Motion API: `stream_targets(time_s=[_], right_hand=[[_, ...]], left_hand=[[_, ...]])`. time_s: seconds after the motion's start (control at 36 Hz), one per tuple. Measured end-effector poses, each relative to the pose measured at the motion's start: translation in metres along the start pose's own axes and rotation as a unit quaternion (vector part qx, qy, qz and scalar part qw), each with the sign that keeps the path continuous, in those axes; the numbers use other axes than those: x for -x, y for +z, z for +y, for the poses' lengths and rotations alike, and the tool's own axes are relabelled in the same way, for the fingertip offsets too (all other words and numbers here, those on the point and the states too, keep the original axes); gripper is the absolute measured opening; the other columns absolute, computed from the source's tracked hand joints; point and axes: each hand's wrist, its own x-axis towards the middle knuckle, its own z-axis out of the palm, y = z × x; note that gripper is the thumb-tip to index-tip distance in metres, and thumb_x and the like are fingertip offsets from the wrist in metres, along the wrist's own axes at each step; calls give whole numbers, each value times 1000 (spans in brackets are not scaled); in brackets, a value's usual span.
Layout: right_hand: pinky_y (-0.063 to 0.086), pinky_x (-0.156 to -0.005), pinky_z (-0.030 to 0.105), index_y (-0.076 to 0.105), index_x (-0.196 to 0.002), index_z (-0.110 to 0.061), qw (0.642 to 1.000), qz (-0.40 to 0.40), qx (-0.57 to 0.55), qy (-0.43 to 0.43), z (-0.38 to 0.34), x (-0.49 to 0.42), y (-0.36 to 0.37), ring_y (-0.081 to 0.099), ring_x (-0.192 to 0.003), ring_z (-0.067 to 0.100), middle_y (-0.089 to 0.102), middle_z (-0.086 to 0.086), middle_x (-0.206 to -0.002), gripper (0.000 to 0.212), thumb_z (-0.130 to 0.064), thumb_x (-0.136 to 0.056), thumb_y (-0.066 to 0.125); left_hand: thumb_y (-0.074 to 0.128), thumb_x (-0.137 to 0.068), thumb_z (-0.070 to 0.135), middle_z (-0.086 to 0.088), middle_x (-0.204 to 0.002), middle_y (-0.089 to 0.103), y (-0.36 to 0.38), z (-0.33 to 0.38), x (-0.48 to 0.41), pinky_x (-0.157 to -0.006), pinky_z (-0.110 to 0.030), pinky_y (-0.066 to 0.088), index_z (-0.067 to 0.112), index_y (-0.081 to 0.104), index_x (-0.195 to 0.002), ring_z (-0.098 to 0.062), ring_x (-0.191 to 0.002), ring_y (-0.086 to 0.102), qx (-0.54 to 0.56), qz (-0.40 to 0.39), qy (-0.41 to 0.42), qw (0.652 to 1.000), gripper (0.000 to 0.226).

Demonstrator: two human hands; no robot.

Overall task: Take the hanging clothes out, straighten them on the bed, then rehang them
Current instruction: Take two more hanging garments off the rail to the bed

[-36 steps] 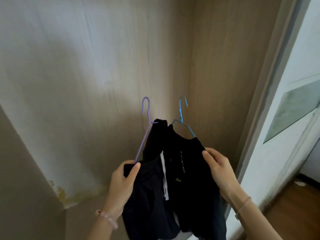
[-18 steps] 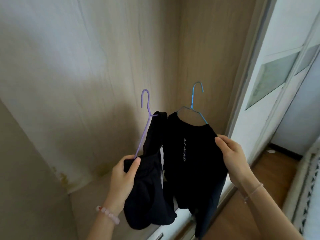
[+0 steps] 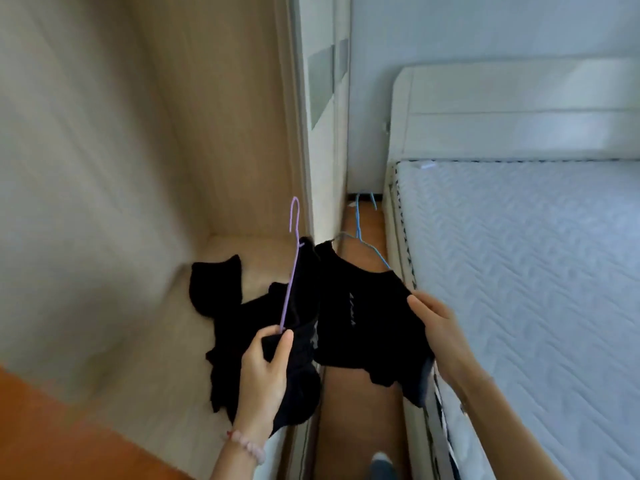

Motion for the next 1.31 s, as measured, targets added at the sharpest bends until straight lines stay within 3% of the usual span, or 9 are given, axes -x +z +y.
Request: stream_targets(time_s=[0.17, 0.39, 0.53, 0.64, 0.75, 1.06, 1.14, 1.22, 1.31], right_hand=[[51, -100, 45, 75, -100, -19, 990, 137, 16, 16, 2, 97, -67, 69, -102, 25, 76, 6, -102, 24, -21, -98, 51], [55, -80, 29, 75, -96, -22, 971, 238, 2, -28, -20, 210, -120, 72, -89, 15, 78, -1, -92, 27, -18, -99, 49], [55, -83, 30, 74, -98, -20, 951, 305, -22, -37, -5, 298, -152, 70, -92, 17, 76, 2, -96, 24, -19, -99, 50], [56, -69, 13, 74, -93, -20, 931, 361, -31, -52, 15, 382, -175, 71, -81, 8, 77, -3, -87, 26, -16, -99, 49], [56, -81, 25, 74, -98, -12, 903, 425, -30, -52, 30, 467, -196, 70, -91, 18, 76, 10, -99, 24, -13, -99, 50], [56, -64, 10, 72, -87, -19, 844, 527, -49, -87, 23, 632, -275, 71, -69, 1, 78, -9, -76, 23, -13, -97, 53], [56, -60, 10, 75, -82, -18, 848, 514, -58, -116, 19, 646, -305, 71, -65, 1, 77, -7, -74, 35, -48, -64, 78], [57, -63, 12, 77, -84, -20, 849, 515, -28, -114, 21, 644, -342, 72, -70, 3, 78, -5, -80, 73, -69, -30, 82], [57, -61, 12, 80, -80, -23, 859, 502, -25, -101, 24, 626, -378, 72, -67, 3, 78, -5, -78, 74, -72, -25, 82]], left_hand=[[56, -92, 22, 0, -71, 54, 8, 6, 40, -46, -4, 38, 23, 60, -89, -3, -54, 46, 10, -130, 25, 991, 5], [58, -91, 21, 5, -80, 63, 14, 45, 101, -57, -1, 40, 28, 61, -86, -4, -68, 56, 34, -207, 94, 973, 8], [59, -90, 18, 12, -87, 64, 9, 56, 158, -68, 5, 39, 29, 61, -84, 21, -77, 57, 27, -273, 139, 952, 13], [59, -90, 16, 6, -80, 66, 5, 60, 218, -65, 3, 39, 24, 63, -83, 16, -74, 58, 21, -344, 160, 925, 11], [61, -88, 13, 7, -76, 71, 2, 64, 280, -66, 4, 39, 22, 65, -81, 18, -74, 59, 14, -414, 169, 894, 11], [62, -87, 21, 12, -69, 73, 45, 99, 349, -58, -10, 51, 22, 69, -86, -3, -70, 68, 62, -537, 80, 837, 8], [61, -88, 20, 6, -72, 72, 71, 111, 338, -67, -23, 51, 23, 71, -82, -12, -76, 66, 61, -548, 84, 830, 13], [59, -89, 14, 2, -77, 66, 111, 117, 334, -57, -5, 48, 21, 67, -81, -2, -64, 63, 45, -544, 133, 827, 13], [59, -89, 16, 5, -78, 66, 154, 120, 323, -56, 0, 44, 17, 67, -87, -3, -69, 61, 16, -542, 169, 823, 9]])
